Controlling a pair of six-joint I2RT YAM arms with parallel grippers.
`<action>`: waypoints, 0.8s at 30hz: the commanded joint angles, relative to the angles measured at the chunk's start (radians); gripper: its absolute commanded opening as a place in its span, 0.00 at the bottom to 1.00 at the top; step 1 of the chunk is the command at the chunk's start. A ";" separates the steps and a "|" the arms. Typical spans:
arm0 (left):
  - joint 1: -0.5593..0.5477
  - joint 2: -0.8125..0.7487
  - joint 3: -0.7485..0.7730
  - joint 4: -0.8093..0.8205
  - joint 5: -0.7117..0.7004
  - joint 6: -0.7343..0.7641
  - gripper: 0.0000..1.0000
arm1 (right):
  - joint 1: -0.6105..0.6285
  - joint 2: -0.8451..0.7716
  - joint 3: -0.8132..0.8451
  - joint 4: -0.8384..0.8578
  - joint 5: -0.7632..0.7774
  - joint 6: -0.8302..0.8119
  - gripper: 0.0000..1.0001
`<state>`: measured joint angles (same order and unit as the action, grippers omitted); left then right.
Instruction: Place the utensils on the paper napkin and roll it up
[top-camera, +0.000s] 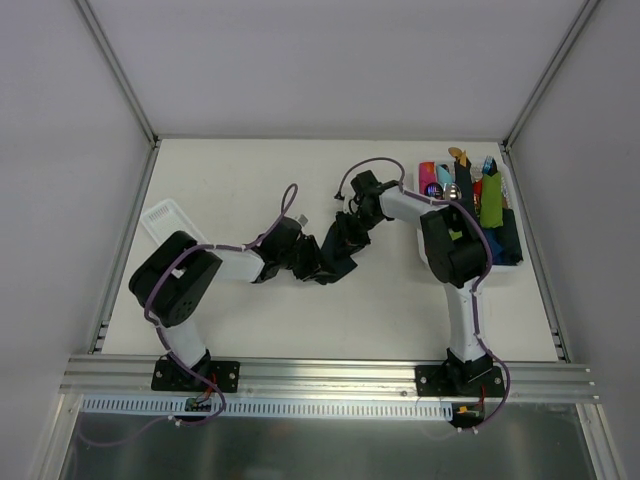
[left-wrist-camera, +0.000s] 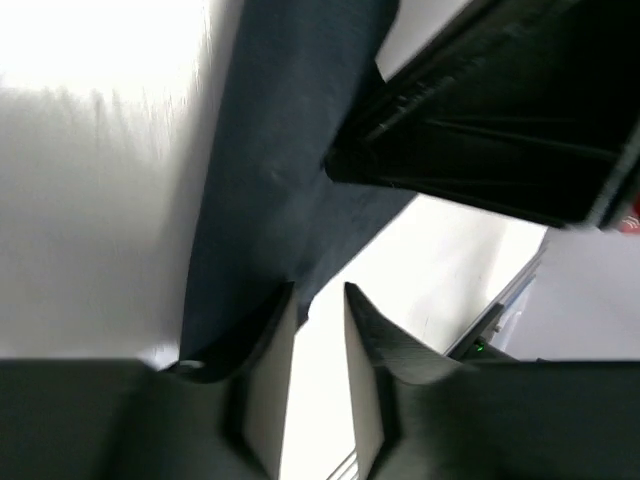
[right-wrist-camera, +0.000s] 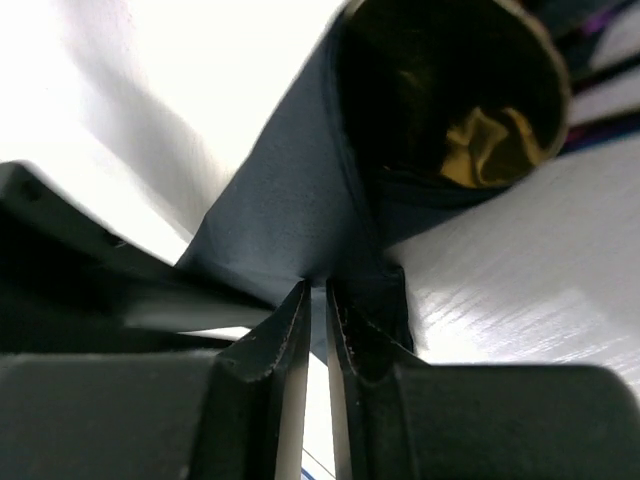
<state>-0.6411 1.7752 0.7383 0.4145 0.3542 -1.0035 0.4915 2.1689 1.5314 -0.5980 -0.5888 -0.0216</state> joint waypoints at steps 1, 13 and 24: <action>0.000 -0.126 0.036 -0.165 -0.050 0.094 0.28 | 0.021 0.026 0.018 -0.042 0.126 -0.023 0.15; 0.152 -0.171 0.151 -0.358 -0.044 0.298 0.43 | 0.041 0.046 0.058 -0.100 0.167 -0.040 0.14; 0.158 0.075 0.297 -0.316 0.173 0.440 0.43 | 0.042 0.084 0.118 -0.195 0.173 -0.035 0.06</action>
<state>-0.4725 1.8278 0.9848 0.0872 0.4347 -0.6331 0.5262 2.2051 1.6291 -0.7151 -0.4911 -0.0303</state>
